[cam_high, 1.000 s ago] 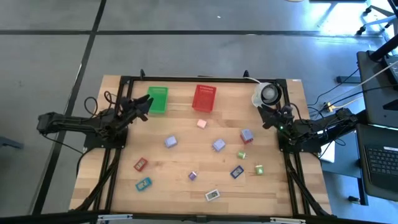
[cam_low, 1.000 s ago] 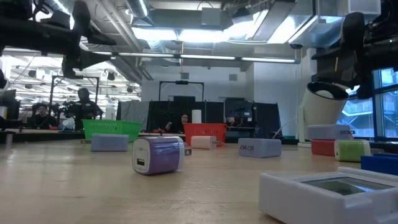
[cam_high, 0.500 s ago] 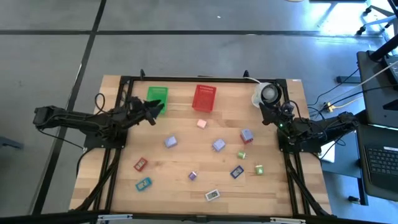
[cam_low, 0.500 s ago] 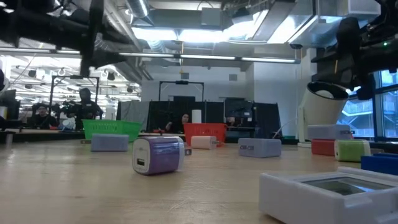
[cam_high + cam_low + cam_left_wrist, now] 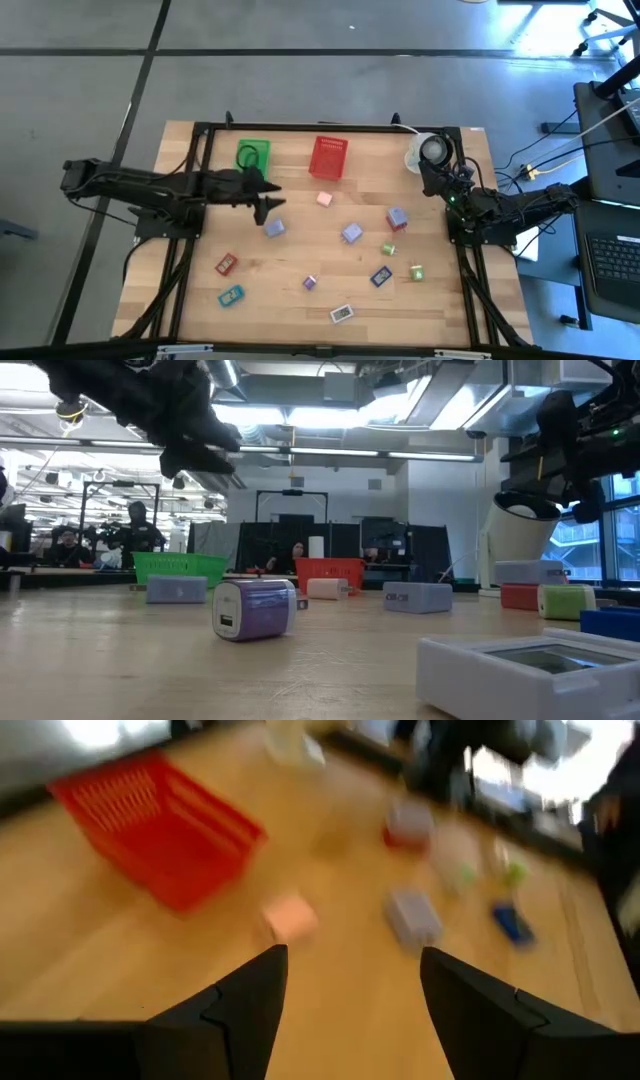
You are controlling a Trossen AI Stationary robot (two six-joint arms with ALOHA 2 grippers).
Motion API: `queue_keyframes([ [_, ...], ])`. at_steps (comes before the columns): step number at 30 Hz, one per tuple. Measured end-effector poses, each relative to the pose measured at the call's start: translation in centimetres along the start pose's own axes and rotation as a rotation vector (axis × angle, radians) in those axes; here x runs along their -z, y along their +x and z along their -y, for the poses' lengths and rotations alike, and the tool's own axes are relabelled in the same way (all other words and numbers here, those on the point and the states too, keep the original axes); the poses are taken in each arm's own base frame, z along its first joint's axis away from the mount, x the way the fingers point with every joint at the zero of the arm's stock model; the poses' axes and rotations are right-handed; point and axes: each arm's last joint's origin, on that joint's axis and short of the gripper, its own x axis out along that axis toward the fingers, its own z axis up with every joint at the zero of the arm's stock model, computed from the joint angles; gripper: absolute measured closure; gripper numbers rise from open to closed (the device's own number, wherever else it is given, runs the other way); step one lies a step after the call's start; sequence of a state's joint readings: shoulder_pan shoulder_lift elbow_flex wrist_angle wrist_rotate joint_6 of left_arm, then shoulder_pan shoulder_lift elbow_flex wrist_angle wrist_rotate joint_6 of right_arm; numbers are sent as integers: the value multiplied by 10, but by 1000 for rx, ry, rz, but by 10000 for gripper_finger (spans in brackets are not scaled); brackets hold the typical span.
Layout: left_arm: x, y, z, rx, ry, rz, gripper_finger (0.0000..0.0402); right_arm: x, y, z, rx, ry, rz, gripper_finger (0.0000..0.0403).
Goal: Pick & Place Office items
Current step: Put the left light blue charger adapter into the green bin
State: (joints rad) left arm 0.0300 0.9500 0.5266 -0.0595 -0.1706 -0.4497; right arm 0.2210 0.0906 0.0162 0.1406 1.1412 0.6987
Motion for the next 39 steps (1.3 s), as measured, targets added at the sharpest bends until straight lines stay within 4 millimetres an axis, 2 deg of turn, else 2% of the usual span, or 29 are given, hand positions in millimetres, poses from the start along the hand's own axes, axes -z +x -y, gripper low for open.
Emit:
queue_keyframes([
  [6, 8, 12, 10, 8, 128, -273, 175, 0, 0, 0, -2, 0, -1, 133],
  [15, 12, 25, 24, -121, 157, -588, 175, 3, 0, 3, 13, -56, -20, 133],
  [22, 16, 36, 26, -227, 39, -629, 175, 8, 0, 6, 9, -93, -62, 133],
  [31, 34, 62, 23, -251, 97, -704, 174, 8, 0, 6, 9, -170, -59, 133],
  [39, 45, 76, 21, -248, 87, -764, 135, 8, 0, 6, 9, -195, -59, 133],
])
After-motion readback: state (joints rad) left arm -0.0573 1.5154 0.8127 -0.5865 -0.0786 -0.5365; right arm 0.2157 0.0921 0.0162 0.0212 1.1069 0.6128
